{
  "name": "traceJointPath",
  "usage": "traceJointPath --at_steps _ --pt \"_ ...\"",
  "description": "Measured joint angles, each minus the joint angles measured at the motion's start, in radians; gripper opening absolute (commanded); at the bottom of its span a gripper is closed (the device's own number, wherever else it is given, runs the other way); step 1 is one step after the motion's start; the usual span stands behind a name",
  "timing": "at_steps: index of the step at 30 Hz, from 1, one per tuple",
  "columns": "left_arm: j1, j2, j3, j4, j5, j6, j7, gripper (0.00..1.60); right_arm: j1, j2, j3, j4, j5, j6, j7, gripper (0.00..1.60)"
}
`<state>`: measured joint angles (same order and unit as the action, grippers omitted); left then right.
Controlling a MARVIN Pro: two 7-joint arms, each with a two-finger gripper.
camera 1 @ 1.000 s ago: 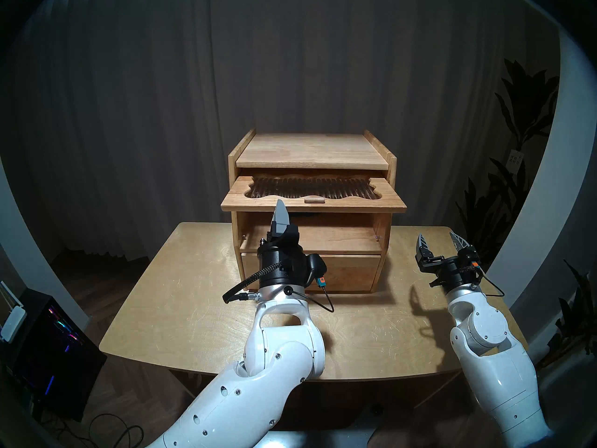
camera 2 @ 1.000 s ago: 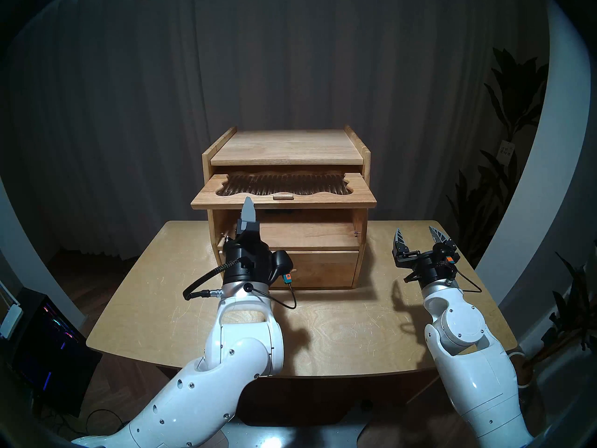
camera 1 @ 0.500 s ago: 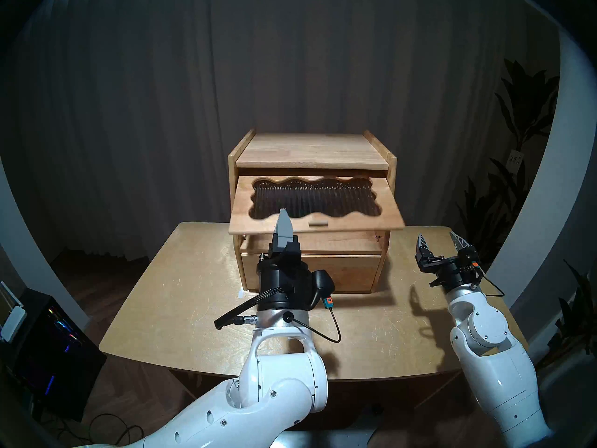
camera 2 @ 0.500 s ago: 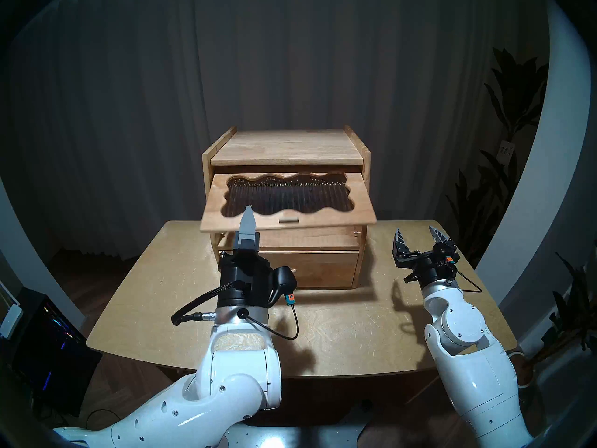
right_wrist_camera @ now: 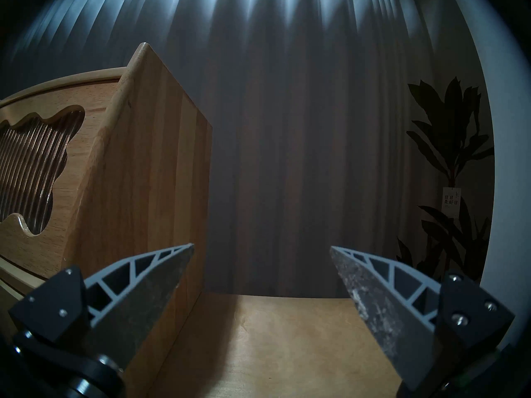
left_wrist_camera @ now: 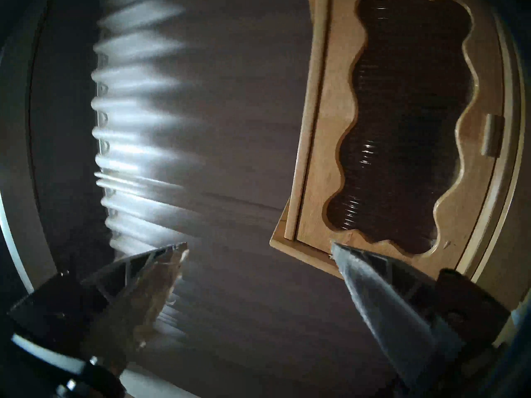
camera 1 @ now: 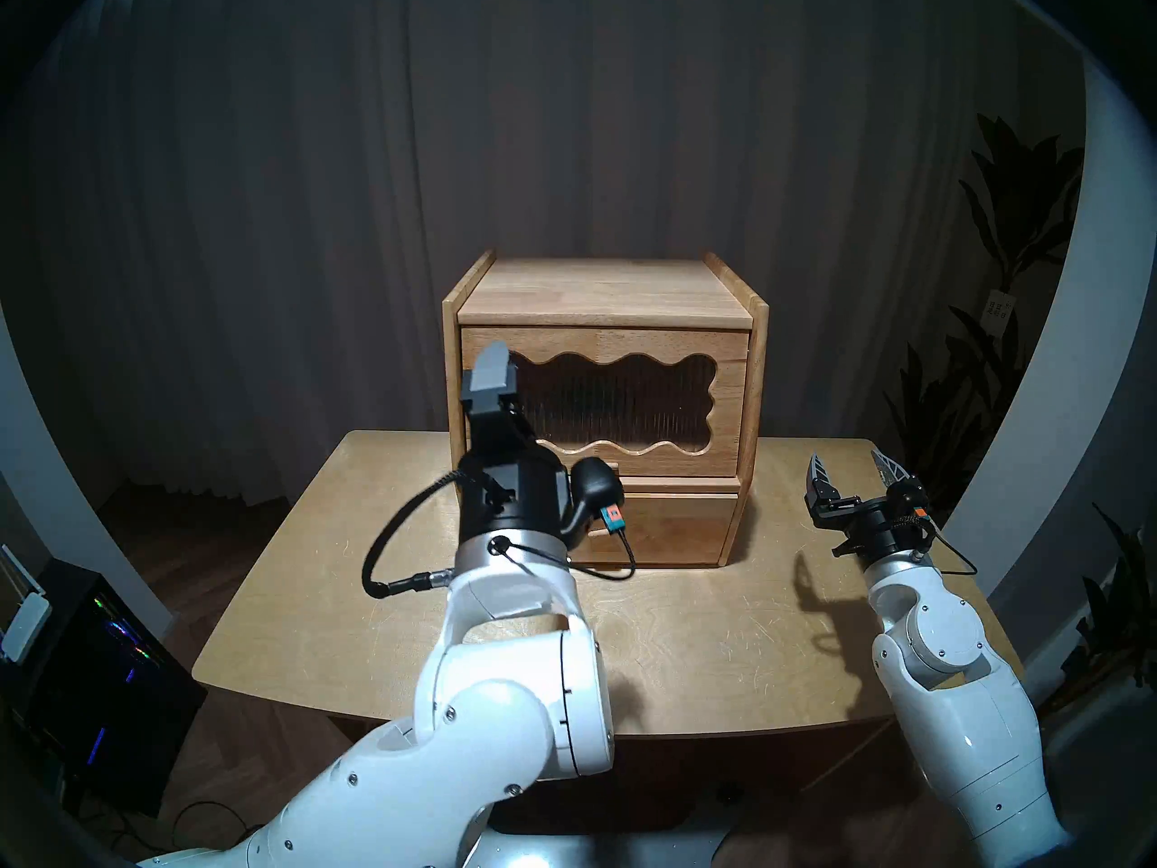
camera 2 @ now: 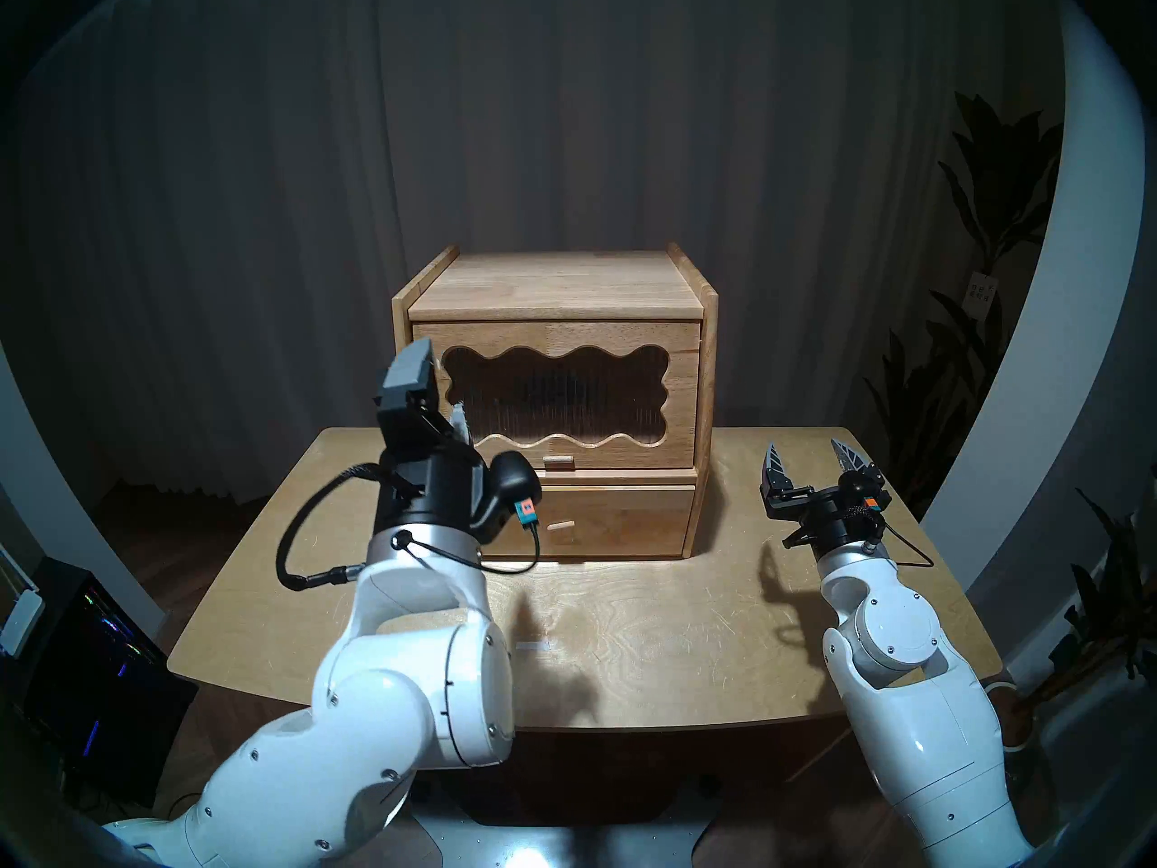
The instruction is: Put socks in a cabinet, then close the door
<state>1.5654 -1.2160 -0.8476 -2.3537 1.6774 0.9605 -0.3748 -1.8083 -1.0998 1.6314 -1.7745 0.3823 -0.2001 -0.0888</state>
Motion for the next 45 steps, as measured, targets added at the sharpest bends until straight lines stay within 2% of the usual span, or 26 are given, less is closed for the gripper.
traceJointPath --at_steps 5,15,33,45 --pt "0.009 -0.021 -0.087 -0.049 -0.076 0.001 -0.020 1.60 0.000 0.000 0.000 0.004 0.000 0.000 0.001 1.60" --pt "0.047 -0.045 -0.255 -0.062 -0.203 0.001 -0.064 1.60 0.001 0.000 0.000 0.013 0.000 0.000 0.002 1.60" --pt "0.109 -0.055 -0.569 0.100 -0.433 0.001 -0.161 1.60 0.003 0.000 -0.001 0.027 0.000 0.000 0.005 1.60" --pt "0.099 -0.080 -0.718 0.101 -0.587 -0.013 -0.220 1.60 0.012 0.000 0.002 0.029 0.000 0.000 0.007 1.60"
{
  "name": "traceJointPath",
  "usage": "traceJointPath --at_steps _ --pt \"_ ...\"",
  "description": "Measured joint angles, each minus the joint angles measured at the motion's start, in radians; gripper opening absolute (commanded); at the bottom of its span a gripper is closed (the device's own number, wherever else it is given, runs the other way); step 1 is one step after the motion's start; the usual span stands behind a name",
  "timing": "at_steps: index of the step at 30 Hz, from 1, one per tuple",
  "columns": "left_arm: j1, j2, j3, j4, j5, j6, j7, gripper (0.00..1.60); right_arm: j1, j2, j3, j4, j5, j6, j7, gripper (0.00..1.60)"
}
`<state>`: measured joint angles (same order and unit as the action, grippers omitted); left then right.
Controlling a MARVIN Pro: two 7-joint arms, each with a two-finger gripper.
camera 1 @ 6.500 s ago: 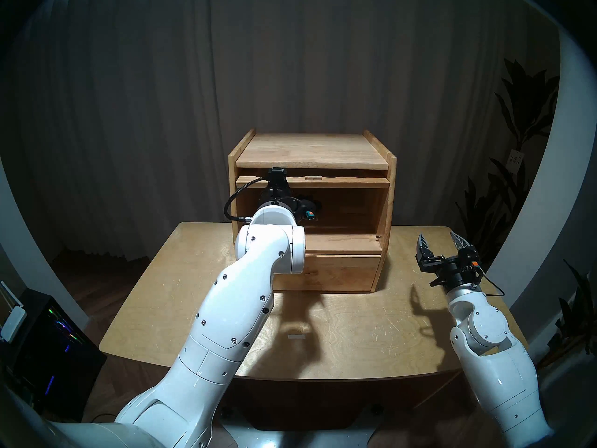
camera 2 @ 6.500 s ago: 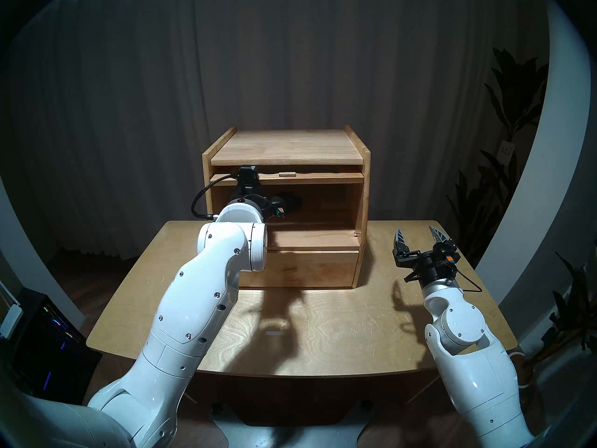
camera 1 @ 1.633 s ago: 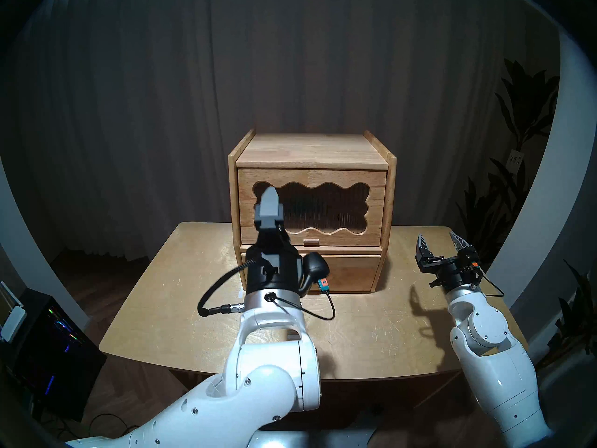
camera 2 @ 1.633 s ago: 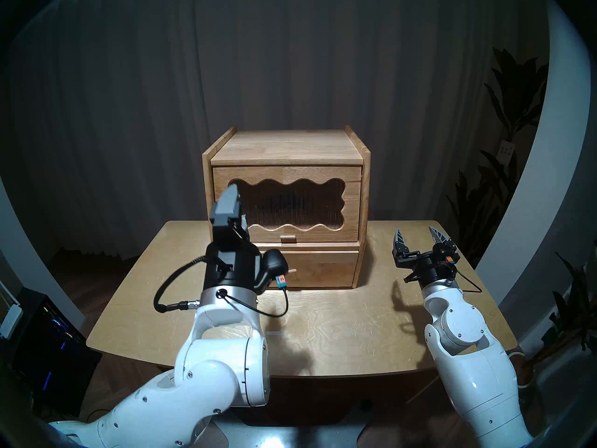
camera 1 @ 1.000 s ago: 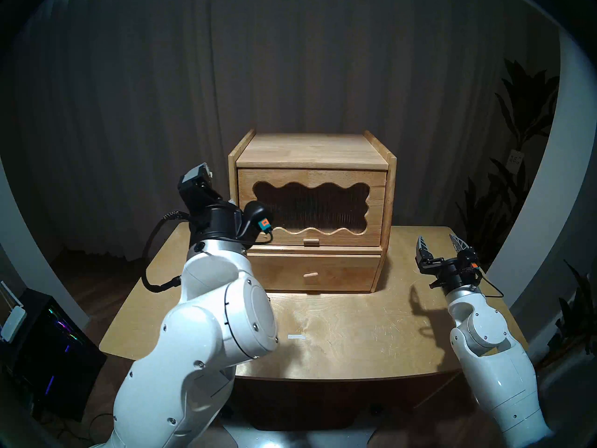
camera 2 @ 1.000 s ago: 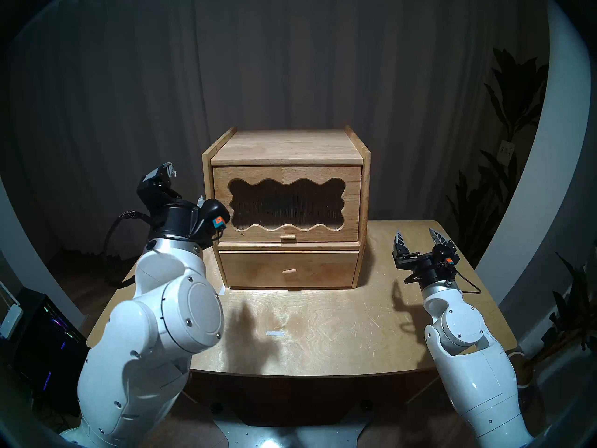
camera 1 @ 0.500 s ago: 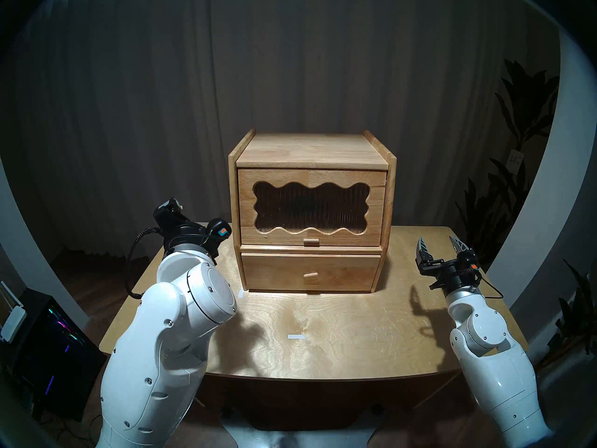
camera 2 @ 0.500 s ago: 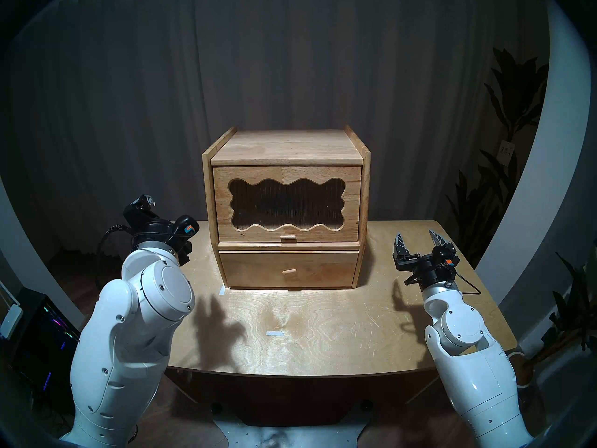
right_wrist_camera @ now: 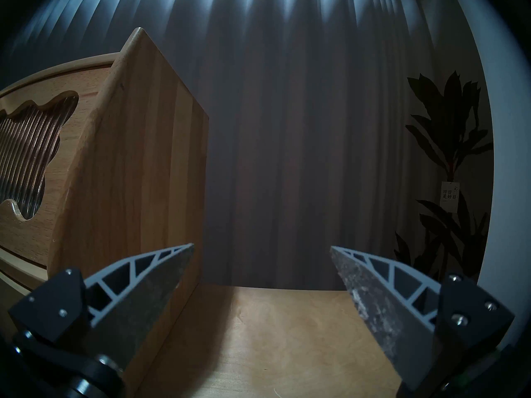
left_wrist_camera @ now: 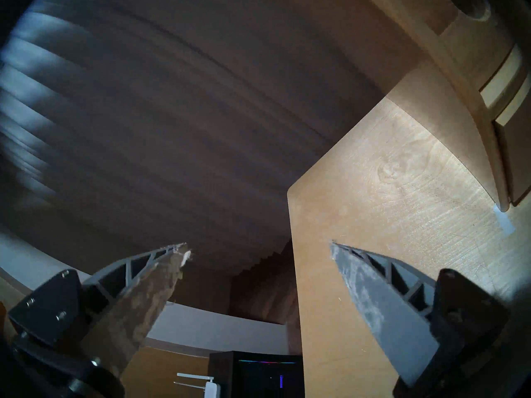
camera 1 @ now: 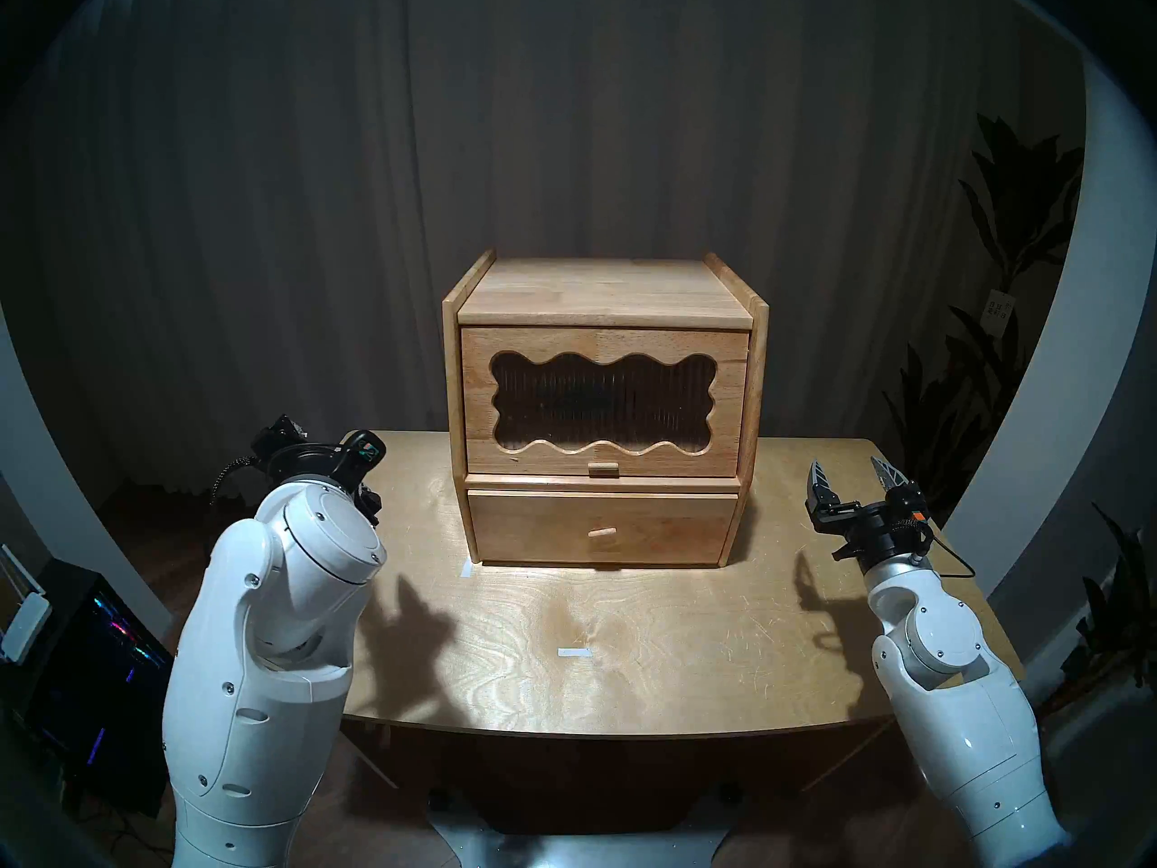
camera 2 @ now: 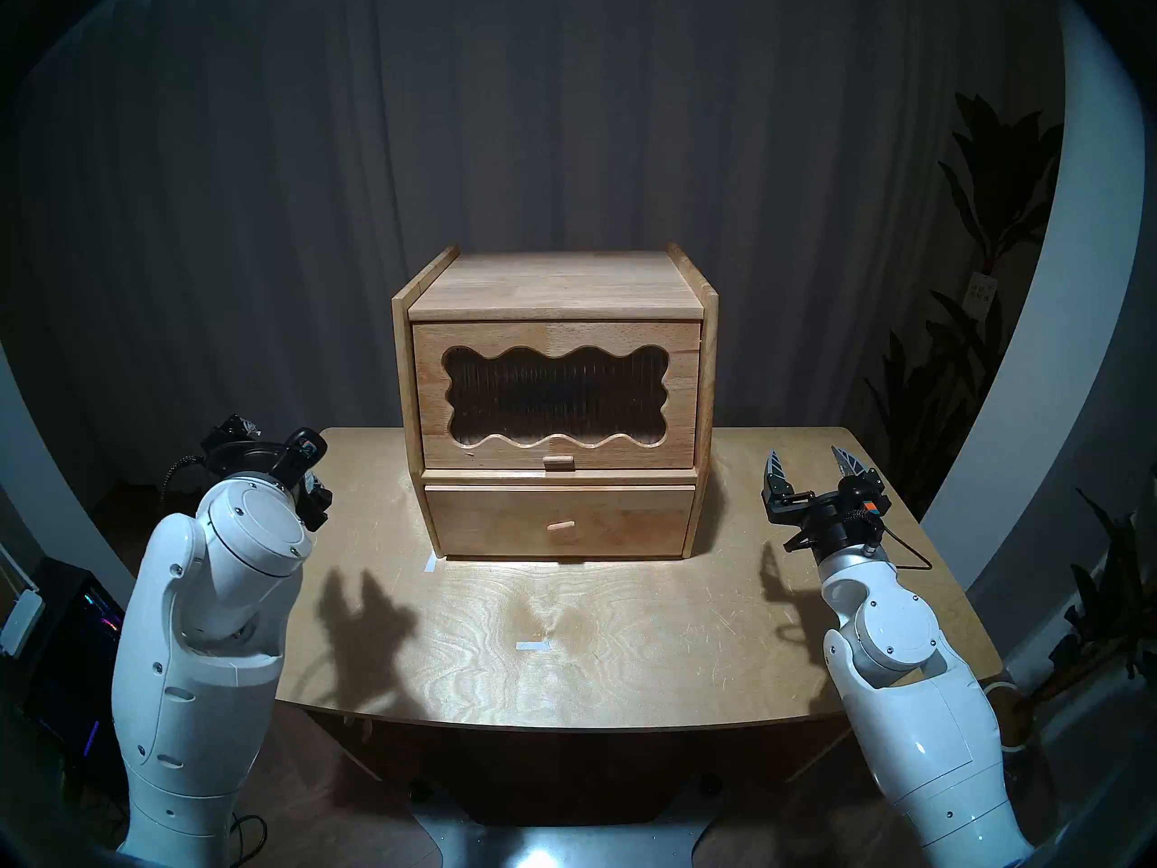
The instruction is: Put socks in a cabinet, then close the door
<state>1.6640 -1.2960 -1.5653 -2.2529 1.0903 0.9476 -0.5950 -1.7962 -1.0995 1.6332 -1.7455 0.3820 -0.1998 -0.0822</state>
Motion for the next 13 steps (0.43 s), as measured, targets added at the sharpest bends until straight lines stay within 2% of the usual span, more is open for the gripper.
traceJointPath --at_steps 13 --pt "-0.033 -0.042 -0.098 -0.021 -0.174 -0.040 -0.071 1.60 0.028 0.006 0.003 -0.004 0.000 0.000 0.003 1.60"
